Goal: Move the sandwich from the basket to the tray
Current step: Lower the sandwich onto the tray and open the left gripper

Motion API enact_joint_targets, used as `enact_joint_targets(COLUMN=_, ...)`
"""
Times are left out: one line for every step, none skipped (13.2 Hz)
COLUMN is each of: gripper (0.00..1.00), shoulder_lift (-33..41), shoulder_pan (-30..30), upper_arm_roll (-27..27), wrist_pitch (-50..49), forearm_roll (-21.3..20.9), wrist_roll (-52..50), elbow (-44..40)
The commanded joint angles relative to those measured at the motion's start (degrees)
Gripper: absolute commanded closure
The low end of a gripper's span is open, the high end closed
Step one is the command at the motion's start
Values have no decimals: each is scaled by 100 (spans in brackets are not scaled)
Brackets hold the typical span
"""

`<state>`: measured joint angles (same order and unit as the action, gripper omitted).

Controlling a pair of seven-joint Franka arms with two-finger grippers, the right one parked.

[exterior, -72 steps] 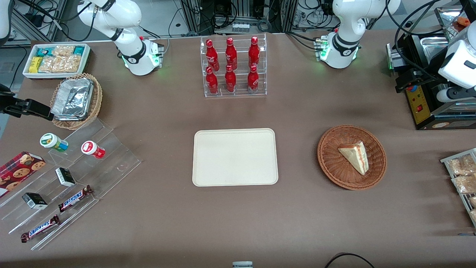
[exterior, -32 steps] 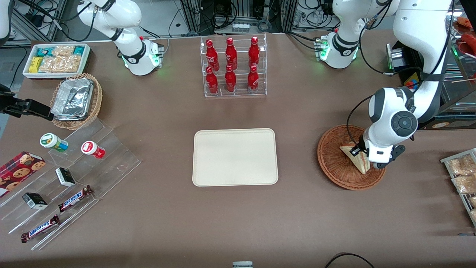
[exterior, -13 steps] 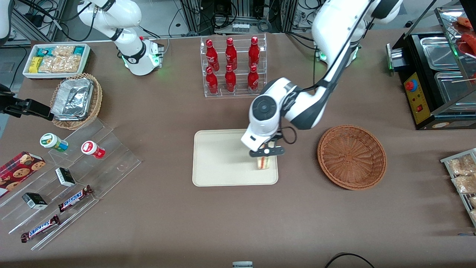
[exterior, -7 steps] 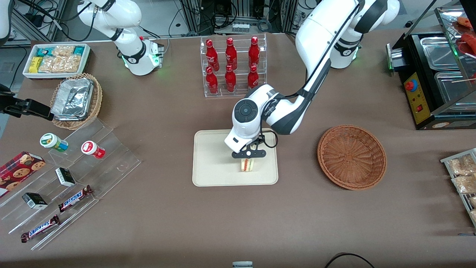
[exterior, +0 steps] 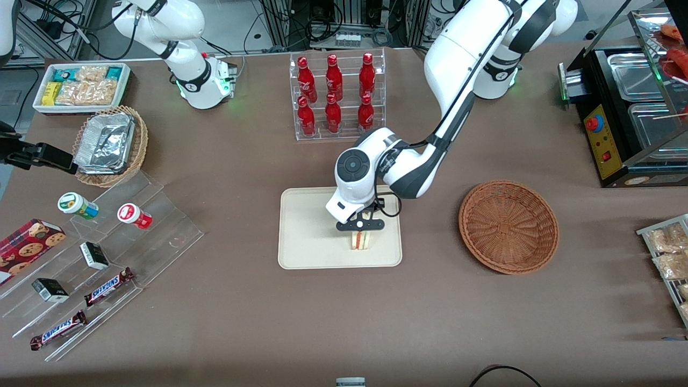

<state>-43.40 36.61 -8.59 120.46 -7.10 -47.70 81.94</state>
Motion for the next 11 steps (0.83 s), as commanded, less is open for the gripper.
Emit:
enact_joint_targets(gripper=0, shoulder_lift=-133, shoulder_pan=101, upper_arm_roll=76, wrist_pitch=-13, forearm_roll=-98, wrist_roll=-134, elbow=-213)
enact_joint_targets(gripper=0, shoulder_lift=-125, shoulder_pan=101, upper_arm_roll=76, wrist_pitch=-13, forearm_roll=-90, wrist_roll=-204, elbow=-213)
enact_joint_targets(gripper=0, shoulder_lift=-107, shoulder_pan=101, upper_arm_roll=76, wrist_pitch=-22, forearm_roll=-90, wrist_roll=-387, elbow=-248)
enact_joint_targets(gripper=0, shoulder_lift=-90, shoulder_pan=101, upper_arm_roll=76, wrist_pitch=-40, forearm_roll=-98, wrist_roll=-528, elbow=-292)
enact_joint_targets(gripper=0, shoulder_lift=-63, shoulder_pan=101, upper_arm_roll=85, wrist_pitch=-40, forearm_roll=-107, wrist_roll=-573, elbow=-310)
enact_joint_targets(gripper=0, shoulder_lift=-20, shoulder_pan=83, upper_arm_roll=94, wrist_pitch=-57, forearm_roll=-107, wrist_roll=-582, elbow=-362)
enact_joint_targets(gripper=0, shoulder_lift=33, shoulder_pan=66, upper_arm_roll=103, wrist_pitch=-75, forearm_roll=-116, wrist_roll=-574, elbow=-398)
enact_joint_targets(gripper=0, shoulder_lift=103, shoulder_pan=39, upper_arm_roll=120, wrist_pitch=-84, forearm_roll=-116, wrist_roll=-565, elbow=-415)
enact_joint_targets(gripper=0, shoulder_lift=200, shoulder_pan=13, upper_arm_roll=129, wrist_pitch=-101, forearm_roll=-116, wrist_roll=-556, elbow=-416)
enact_joint_targets(gripper=0, shoulder_lift=331, shoulder_pan=-57, upper_arm_roll=129, wrist_pitch=-171, forearm_roll=-107, wrist_roll=-547, elbow=-416)
enact_joint_targets(gripper=0, shoulder_lift=428, shoulder_pan=-214, upper_arm_roll=120, wrist_pitch=-285, forearm_roll=-81, wrist_roll=-538, elbow=-416)
